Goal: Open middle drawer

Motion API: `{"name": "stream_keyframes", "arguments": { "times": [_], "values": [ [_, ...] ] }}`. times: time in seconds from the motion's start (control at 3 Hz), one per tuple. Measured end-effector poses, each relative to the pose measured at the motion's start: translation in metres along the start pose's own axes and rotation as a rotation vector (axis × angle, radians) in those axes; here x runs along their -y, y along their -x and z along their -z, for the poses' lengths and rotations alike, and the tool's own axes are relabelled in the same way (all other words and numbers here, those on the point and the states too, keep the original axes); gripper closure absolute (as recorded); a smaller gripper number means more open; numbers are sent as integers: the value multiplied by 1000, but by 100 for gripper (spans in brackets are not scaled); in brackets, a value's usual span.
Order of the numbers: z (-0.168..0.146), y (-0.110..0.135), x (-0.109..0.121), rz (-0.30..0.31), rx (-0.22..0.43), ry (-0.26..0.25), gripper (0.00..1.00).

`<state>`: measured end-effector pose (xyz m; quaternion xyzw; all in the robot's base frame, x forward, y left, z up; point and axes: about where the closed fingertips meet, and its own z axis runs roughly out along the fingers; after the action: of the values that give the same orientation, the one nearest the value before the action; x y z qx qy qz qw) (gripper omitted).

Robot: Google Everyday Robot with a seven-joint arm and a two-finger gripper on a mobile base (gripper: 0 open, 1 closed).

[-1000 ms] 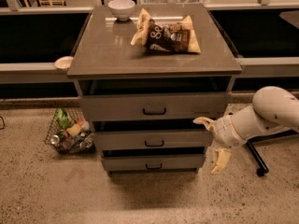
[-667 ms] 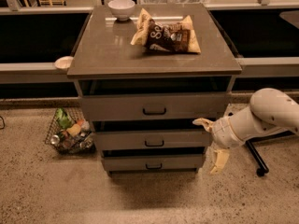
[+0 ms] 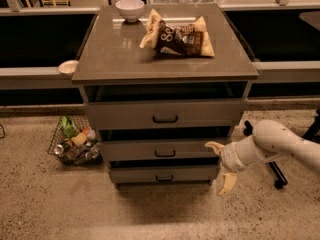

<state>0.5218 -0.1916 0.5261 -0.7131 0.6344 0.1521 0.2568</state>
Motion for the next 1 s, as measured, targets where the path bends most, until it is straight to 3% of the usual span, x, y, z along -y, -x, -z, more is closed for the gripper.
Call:
{"name": "stream_keyframes", "arguments": {
  "times": [0.33, 0.67, 1.0],
  "values": [
    [-32, -25, 13, 16, -12, -20, 0],
    [-84, -53, 71, 74, -6, -40, 0],
    [-84, -53, 75, 74, -5, -47, 0]
  ]
}}
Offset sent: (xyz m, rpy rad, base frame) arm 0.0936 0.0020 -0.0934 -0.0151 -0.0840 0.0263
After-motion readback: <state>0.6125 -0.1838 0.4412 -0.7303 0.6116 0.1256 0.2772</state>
